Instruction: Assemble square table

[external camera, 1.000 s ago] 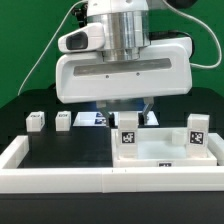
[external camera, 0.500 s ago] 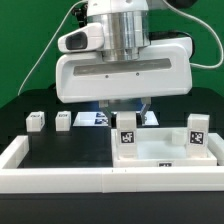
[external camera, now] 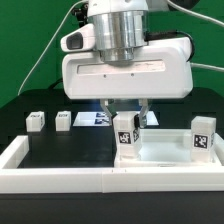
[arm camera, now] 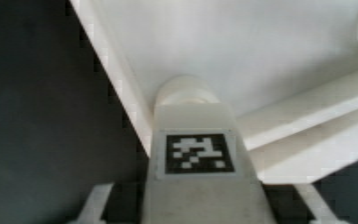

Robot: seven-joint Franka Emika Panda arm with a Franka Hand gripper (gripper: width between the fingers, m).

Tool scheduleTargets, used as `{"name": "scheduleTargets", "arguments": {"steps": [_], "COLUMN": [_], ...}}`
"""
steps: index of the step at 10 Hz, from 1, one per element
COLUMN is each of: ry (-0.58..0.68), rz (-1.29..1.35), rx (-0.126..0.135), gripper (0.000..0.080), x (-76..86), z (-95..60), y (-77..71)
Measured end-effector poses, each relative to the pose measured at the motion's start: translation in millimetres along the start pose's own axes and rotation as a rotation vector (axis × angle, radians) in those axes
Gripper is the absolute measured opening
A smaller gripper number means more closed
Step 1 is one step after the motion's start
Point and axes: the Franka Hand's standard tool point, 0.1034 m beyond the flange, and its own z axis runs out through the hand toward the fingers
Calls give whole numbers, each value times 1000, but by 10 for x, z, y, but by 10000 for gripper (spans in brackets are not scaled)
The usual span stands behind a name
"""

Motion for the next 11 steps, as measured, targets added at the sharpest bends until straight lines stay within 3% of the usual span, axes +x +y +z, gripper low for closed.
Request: {"name": "scheduleTargets", "arguments": {"steps": [7,11], "ry": [16,3], "rz": [759,950], "rx": [59,67], "gripper": [292,292], "x": [-69,-76], "z": [39,46], "y": [-217,-255]}}
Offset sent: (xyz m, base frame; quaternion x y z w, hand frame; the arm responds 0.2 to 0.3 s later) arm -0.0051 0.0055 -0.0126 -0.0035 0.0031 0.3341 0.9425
